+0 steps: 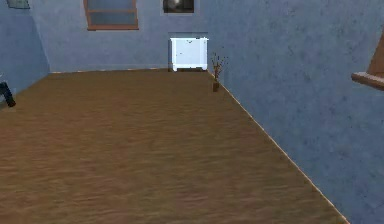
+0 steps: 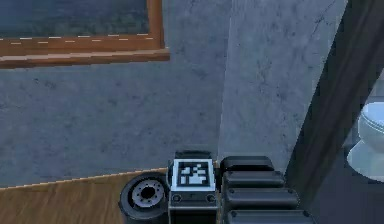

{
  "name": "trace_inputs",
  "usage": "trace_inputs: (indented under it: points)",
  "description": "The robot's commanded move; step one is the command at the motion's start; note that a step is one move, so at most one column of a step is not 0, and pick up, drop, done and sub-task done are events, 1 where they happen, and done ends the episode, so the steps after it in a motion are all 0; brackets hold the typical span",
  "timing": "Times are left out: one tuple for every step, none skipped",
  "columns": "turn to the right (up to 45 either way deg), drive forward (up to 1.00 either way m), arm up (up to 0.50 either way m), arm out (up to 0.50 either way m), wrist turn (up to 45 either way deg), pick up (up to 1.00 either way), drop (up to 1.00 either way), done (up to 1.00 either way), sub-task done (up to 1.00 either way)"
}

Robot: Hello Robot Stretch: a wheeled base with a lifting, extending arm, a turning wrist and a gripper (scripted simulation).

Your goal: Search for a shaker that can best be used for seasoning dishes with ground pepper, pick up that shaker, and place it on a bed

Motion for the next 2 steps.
trace_inputs:
  points:
    - [-21.0, 0.0, 0.0, 0.0, 0.0, 0.0, 0.0, 0.0, 0.0]
    - [0.0, 0.1, 0.0, 0.0, 0.0, 0.0, 0.0, 0.0, 0.0]
